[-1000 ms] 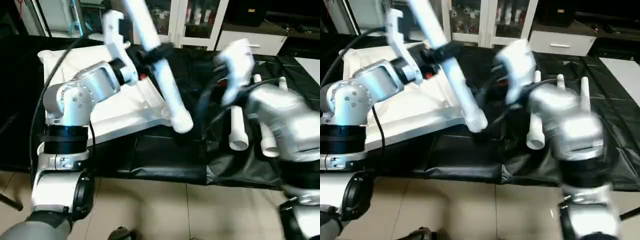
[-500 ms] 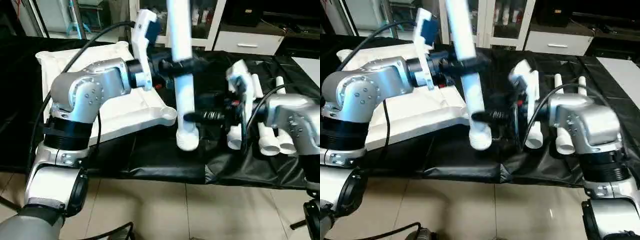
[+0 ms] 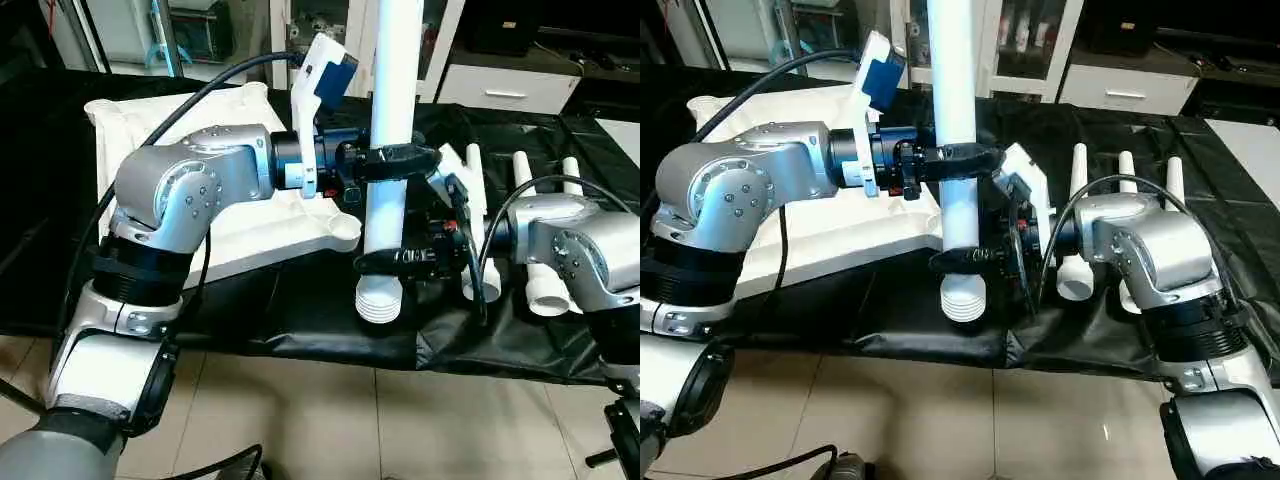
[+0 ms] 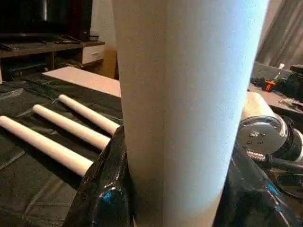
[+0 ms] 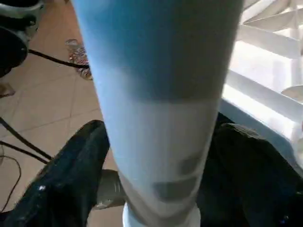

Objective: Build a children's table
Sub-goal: Pick table leg

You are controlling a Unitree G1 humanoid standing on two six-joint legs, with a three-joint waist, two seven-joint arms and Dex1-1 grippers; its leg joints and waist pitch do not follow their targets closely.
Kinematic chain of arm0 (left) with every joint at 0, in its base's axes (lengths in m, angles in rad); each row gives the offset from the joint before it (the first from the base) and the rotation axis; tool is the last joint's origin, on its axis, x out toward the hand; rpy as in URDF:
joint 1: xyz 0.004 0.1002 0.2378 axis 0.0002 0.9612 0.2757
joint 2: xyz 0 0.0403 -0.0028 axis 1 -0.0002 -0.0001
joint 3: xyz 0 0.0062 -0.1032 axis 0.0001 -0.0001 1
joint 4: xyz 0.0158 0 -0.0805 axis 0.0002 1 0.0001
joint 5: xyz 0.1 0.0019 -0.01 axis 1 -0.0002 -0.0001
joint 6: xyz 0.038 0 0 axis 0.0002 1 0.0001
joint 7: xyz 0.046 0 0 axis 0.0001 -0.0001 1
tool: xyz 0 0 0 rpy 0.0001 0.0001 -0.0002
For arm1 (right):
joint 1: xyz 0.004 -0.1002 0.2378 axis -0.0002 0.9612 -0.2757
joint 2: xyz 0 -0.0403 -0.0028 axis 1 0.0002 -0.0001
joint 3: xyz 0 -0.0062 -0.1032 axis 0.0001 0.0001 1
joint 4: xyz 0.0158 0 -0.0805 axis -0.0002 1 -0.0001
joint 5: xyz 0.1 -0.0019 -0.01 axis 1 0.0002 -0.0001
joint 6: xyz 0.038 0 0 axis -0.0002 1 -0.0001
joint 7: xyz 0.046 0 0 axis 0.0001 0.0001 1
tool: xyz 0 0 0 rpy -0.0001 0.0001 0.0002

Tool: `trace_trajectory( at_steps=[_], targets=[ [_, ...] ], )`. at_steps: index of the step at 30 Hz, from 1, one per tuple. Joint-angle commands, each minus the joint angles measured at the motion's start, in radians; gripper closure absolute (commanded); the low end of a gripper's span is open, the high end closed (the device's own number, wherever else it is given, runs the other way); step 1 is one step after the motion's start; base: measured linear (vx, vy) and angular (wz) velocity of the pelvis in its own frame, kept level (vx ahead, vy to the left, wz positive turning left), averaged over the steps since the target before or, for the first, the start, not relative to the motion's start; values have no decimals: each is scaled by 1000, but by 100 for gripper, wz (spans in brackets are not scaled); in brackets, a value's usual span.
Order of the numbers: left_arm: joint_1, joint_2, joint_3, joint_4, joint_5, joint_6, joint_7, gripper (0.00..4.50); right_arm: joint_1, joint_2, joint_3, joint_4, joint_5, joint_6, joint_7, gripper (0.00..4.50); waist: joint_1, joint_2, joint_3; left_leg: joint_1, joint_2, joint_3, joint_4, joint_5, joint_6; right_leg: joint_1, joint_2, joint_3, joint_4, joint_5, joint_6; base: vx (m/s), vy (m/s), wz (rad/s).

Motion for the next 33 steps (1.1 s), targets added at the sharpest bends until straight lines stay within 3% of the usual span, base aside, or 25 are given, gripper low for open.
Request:
trace_trajectory(
  at_steps=[1,17,18,21,28,29,30,31,32,33],
  targets=[
    [-35,-8,-23,-7,5,-7,-17,271,9,-10,14,-24,11,6,6,101,1,4,-82,25,36,-11,-63,-107,-13,46,-74,39,-66,-12,-263,0,0,0],
    [-34,-12,-25,-6,27,-7,-52,271,32,-48,59,-45,-7,-19,53,248,2,-1,-83,25,36,-11,-62,-106,-6,49,-74,40,-65,7,-273,0,0,0],
    [-33,-11,-25,-8,27,-6,-52,271,33,-47,59,-46,-8,-20,53,253,1,-5,-83,24,36,-10,-63,-107,-4,49,-74,40,-66,4,-273,0,0,0],
    [-31,-13,-20,-13,23,-3,-50,271,38,-45,56,-47,-9,-23,48,260,2,-2,-83,24,37,-11,-62,-104,-2,48,-74,39,-65,2,-273,0,0,0],
    [-12,-22,0,-30,22,3,-37,271,46,0,-2,-25,5,-44,-27,263,1,-1,-83,25,37,-11,-63,-108,-5,47,-74,39,-65,-5,-273,0,0,0],
    [-4,-22,9,-31,32,-4,-15,271,49,5,-21,-20,14,-46,-38,263,1,3,-84,25,37,-11,-62,-111,-8,47,-74,39,-65,0,-274,0,0,0],
    [-4,-22,9,-31,32,-4,-15,236,49,5,-21,-20,14,-46,-38,263,0,1,-84,25,37,-11,-62,-111,-8,47,-73,39,-65,3,-273,0,0,0],
    [-4,-23,11,-25,47,-13,5,236,51,4,-26,-21,16,-46,-38,263,1,1,-84,26,37,-12,-62,-111,-9,47,-73,39,-64,6,-274,0,0,0],
    [-5,-32,44,-7,18,16,18,201,55,0,-34,-23,19,-47,-40,263,2,6,-84,26,36,-11,-62,-114,-9,47,-73,39,-65,11,-276,0,0,0],
    [-5,-32,56,-3,3,29,17,201,58,-1,-37,-23,18,-50,-43,263,3,5,-85,26,37,-11,-61,-114,-11,47,-73,38,-64,16,-277,0,0,0]
  ],
)
